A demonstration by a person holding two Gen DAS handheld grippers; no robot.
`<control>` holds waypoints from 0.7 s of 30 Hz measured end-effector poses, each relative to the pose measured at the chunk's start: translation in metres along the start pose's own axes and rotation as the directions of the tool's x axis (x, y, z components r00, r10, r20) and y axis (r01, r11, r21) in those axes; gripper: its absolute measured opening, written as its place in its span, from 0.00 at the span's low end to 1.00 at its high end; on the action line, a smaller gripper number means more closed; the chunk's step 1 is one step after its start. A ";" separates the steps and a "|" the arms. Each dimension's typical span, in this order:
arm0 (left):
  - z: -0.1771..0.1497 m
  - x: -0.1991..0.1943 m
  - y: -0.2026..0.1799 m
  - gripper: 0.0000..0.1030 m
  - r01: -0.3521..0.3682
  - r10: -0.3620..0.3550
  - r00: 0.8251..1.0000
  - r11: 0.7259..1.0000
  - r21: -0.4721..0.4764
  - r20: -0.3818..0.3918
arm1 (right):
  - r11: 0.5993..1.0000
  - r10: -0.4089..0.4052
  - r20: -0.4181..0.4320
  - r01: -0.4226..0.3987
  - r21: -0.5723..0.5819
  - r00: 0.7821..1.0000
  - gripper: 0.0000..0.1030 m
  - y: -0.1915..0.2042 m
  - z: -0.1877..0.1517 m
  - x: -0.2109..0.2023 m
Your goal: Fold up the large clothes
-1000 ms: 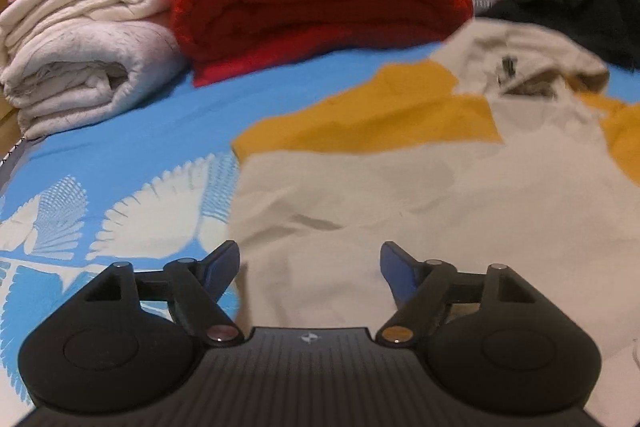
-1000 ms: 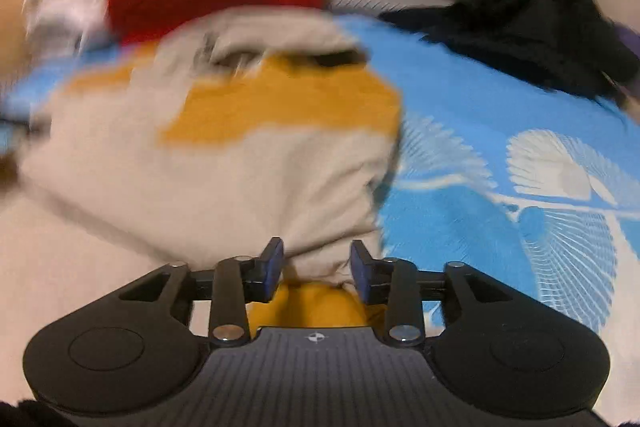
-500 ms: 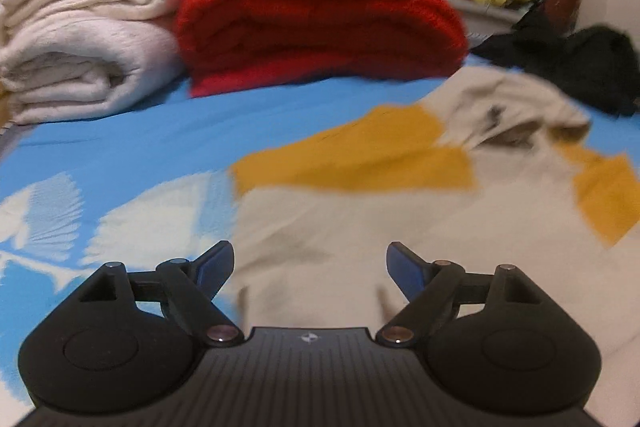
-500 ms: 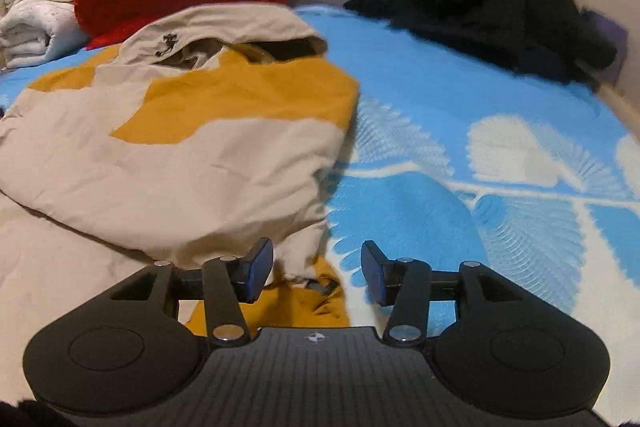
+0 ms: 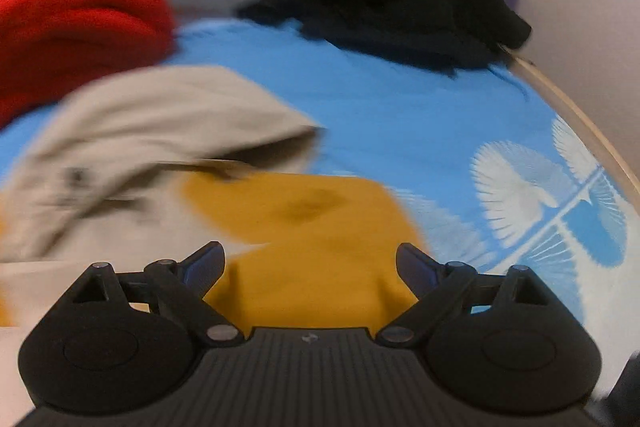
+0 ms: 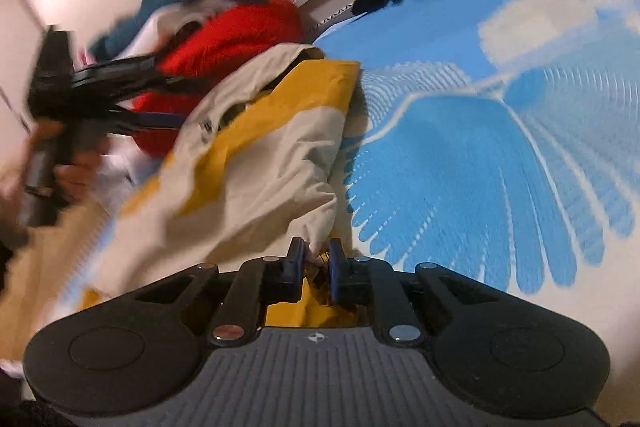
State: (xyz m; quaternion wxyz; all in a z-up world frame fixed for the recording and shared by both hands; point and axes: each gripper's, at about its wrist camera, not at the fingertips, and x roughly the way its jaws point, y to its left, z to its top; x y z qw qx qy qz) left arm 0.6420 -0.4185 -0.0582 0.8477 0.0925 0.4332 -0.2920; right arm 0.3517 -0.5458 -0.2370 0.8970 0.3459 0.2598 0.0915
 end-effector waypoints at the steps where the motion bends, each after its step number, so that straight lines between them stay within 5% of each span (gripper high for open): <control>1: 0.002 0.012 -0.016 0.92 0.002 -0.002 1.000 1.000 0.012 -0.010 | 1.000 0.018 0.003 -0.018 0.022 1.000 0.12 -0.003 0.000 0.000; 4: 0.003 0.052 -0.064 0.90 -0.006 0.010 0.998 0.997 0.074 -0.061 | 0.998 0.046 0.009 -0.047 0.045 0.999 0.12 -0.007 0.000 0.001; 5: 0.001 0.065 -0.075 0.82 -0.028 0.036 0.997 0.993 0.111 -0.068 | 0.997 0.057 0.010 -0.058 0.058 0.998 0.12 -0.008 0.000 0.001; 6: -0.002 0.076 -0.086 0.27 -0.076 0.086 0.995 0.983 0.165 -0.054 | 0.995 0.065 0.010 -0.066 0.073 0.998 0.12 -0.010 0.000 0.001; 7: -0.006 0.088 -0.089 0.03 -0.119 0.134 0.989 0.974 0.195 -0.067 | 0.994 0.071 0.011 -0.072 0.085 0.997 0.11 -0.013 0.000 -0.001; 11: -0.004 0.103 -0.070 0.01 -0.136 0.143 0.987 0.987 0.089 -0.070 | 0.987 0.067 0.006 -0.067 0.147 0.998 0.07 -0.014 -0.005 -0.005; 15: 0.001 0.096 -0.062 0.00 -0.198 0.195 0.980 0.977 0.075 0.043 | 0.983 0.076 -0.009 -0.073 0.170 0.997 0.06 -0.014 -0.011 -0.012; 18: 0.008 0.084 -0.052 0.01 -0.154 0.150 0.984 0.987 0.038 0.097 | 0.985 0.070 -0.017 -0.066 0.162 0.997 0.06 -0.011 -0.017 -0.016; 20: 0.011 0.069 -0.044 0.27 -0.093 0.088 0.988 0.995 0.039 0.125 | 0.984 0.064 -0.007 -0.061 0.168 0.998 0.06 -0.010 -0.018 -0.015; 21: 0.011 0.058 -0.038 0.70 -0.089 0.084 0.987 0.996 0.029 0.136 | 0.983 0.057 -0.002 -0.056 0.172 0.998 0.08 -0.013 -0.016 -0.015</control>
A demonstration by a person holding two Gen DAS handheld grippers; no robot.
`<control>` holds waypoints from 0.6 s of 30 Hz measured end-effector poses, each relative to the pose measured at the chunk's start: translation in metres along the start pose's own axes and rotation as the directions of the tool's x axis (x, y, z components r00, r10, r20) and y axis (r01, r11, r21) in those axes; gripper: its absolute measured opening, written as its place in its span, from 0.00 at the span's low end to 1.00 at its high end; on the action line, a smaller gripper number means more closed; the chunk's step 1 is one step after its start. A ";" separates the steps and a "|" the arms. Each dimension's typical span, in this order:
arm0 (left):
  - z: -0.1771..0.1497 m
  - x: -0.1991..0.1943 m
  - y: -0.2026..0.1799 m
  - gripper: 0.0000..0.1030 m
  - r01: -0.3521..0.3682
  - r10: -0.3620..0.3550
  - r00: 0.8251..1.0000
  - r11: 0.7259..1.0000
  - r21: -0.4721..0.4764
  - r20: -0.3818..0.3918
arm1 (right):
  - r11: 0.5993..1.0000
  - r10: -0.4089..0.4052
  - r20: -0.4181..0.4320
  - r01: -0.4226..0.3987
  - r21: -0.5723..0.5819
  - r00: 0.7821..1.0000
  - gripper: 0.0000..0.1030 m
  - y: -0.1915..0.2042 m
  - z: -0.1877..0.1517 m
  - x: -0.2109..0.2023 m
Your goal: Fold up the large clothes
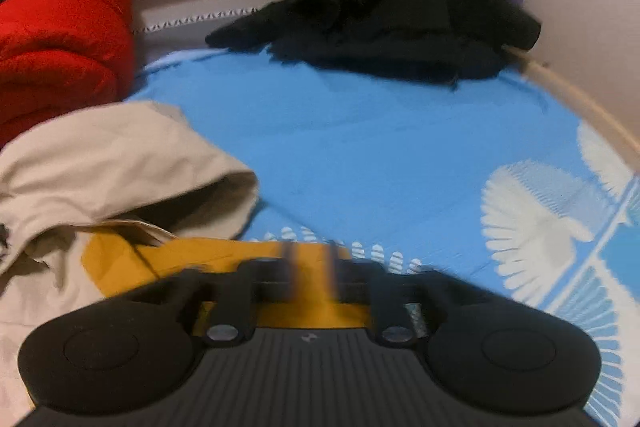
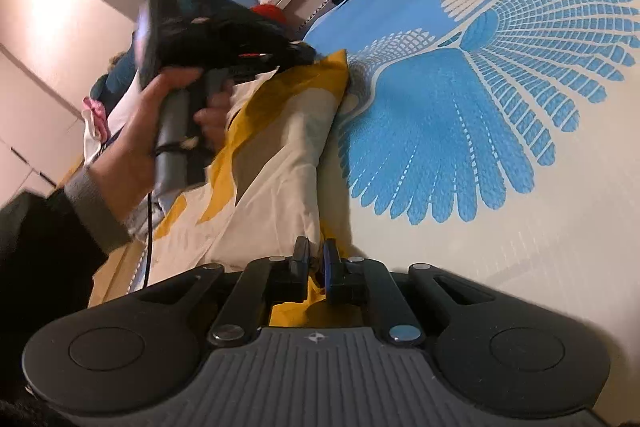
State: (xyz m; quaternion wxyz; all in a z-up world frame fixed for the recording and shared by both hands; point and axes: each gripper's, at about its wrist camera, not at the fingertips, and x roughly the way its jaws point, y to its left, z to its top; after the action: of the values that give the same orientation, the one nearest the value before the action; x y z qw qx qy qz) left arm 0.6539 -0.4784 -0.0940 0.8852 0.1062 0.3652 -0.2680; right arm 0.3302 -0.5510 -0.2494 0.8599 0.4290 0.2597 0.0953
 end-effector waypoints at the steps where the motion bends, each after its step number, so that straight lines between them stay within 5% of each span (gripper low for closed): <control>1: 0.001 -0.010 0.006 1.00 -0.005 0.005 1.000 1.000 -0.014 0.018 | 1.000 -0.006 0.012 0.006 0.003 1.000 0.13 0.001 0.001 -0.003; 3: -0.005 -0.040 0.023 1.00 -0.019 0.021 0.994 1.000 -0.014 0.109 | 0.999 -0.043 0.052 0.043 -0.001 0.998 0.41 0.005 0.005 -0.014; 5: -0.013 -0.063 0.042 1.00 -0.003 0.002 0.995 1.000 0.008 0.100 | 0.996 -0.070 0.128 0.076 -0.040 0.989 0.52 0.011 0.013 -0.031; 9: -0.031 -0.077 0.069 1.00 0.005 -0.005 0.999 1.000 0.020 0.044 | 0.979 -0.063 0.193 0.098 -0.178 0.979 0.33 0.043 0.029 -0.032; 11: -0.028 -0.069 0.070 1.00 0.040 -0.040 0.999 0.999 -0.009 -0.007 | 0.973 -0.101 0.172 0.133 -0.187 0.980 0.34 0.055 0.034 -0.015; 13: -0.023 -0.061 0.064 1.00 0.113 -0.115 0.992 0.992 -0.060 -0.042 | 0.967 -0.123 0.143 0.151 -0.206 0.982 0.53 0.057 0.030 -0.001; 15: -0.020 -0.051 0.047 1.00 0.148 -0.151 0.987 0.988 -0.050 -0.062 | 0.965 -0.127 0.103 0.147 -0.215 0.987 0.53 0.047 0.022 0.006; 18: -0.023 -0.020 0.009 0.99 0.105 -0.100 0.986 0.994 0.036 -0.134 | 0.978 -0.120 0.030 0.123 -0.170 0.992 0.51 0.029 0.020 0.011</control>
State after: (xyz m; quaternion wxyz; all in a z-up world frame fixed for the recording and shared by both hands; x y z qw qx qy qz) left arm 0.6336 -0.4536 -0.0963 0.8415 0.1239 0.4222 -0.3134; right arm 0.3515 -0.5427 -0.2212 0.9004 0.3374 0.2679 0.0603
